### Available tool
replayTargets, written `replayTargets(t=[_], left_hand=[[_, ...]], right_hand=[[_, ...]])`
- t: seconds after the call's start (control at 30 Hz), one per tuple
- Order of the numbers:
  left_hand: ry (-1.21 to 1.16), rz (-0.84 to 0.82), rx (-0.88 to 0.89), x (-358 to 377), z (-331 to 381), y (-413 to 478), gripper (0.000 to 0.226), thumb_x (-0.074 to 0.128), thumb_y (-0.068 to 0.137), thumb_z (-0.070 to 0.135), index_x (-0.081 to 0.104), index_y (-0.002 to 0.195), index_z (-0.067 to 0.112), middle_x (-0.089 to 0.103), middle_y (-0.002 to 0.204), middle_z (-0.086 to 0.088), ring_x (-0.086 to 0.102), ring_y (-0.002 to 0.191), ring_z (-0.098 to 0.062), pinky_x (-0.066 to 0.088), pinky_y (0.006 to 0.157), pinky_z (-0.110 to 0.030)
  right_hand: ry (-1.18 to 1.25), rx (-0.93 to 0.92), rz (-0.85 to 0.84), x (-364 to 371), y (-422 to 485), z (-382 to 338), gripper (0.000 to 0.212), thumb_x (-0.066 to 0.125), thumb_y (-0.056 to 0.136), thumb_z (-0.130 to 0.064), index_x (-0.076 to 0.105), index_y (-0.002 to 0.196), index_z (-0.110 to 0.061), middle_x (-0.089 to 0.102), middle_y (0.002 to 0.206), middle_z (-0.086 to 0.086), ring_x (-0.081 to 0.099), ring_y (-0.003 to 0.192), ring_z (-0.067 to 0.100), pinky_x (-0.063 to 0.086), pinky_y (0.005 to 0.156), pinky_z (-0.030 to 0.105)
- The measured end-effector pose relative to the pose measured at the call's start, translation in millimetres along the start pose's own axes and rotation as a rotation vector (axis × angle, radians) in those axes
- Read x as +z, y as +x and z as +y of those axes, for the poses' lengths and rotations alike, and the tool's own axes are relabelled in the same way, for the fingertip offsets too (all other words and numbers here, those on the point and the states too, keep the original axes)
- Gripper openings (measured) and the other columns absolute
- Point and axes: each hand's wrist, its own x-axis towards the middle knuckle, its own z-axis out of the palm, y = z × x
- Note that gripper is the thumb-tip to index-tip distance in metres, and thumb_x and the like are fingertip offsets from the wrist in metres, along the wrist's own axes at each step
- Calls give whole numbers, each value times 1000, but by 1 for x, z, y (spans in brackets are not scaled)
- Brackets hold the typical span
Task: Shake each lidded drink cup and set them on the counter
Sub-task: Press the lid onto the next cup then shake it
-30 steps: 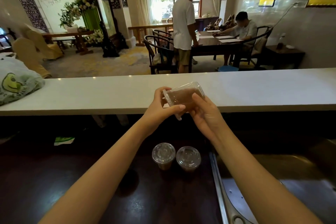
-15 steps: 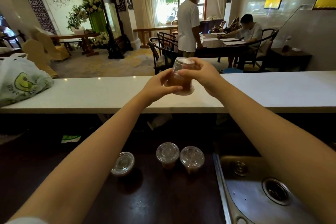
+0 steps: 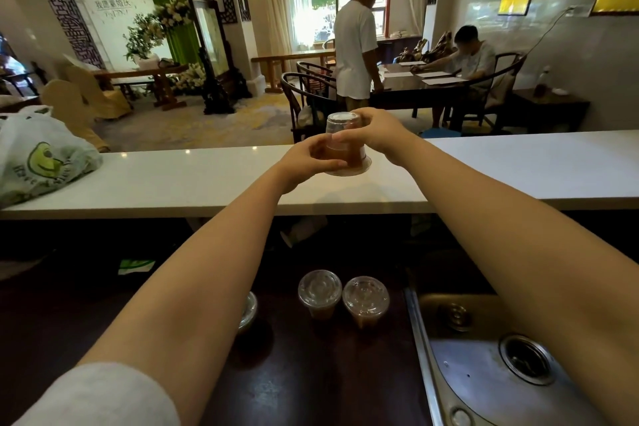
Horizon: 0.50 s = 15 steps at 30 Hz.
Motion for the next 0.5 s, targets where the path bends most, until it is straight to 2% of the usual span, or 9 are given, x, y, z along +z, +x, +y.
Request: replayTargets(t=[0.13,0.27,0.4,0.5], left_hand=[[-15,-13,-17,3,-4,3,62,74,77,12,48,133,18,56,129,-7,51,120,-24,43,104,-42],[-25,-18,-9,5,-1,5,58,73,78,10,49,130,18,57,126,-6,52,119,-22,45,99,-34],[-24,-29,-6,8,2,8,57,73,78,8,49,129,17,58,124,-5,53,117,-21,46,90,-26],[-13,-53,-11,9,5,11,57,73,78,8,48,129,18,57,125,-5,52,118,-22,44,95,-30]], right_hand=[[-16,17,11,-1,4,6,53,73,79,-23,51,126,-10,54,115,2,46,102,15,42,78,24],[-36,23,10,-3,6,6,57,73,79,-23,49,129,-10,54,126,8,47,106,18,42,74,21],[-43,25,5,-7,7,8,59,73,79,-22,48,130,-9,54,128,10,49,115,24,43,83,27],[-41,26,8,-9,5,8,59,73,79,-22,47,131,-9,53,129,10,48,114,23,42,83,28]])
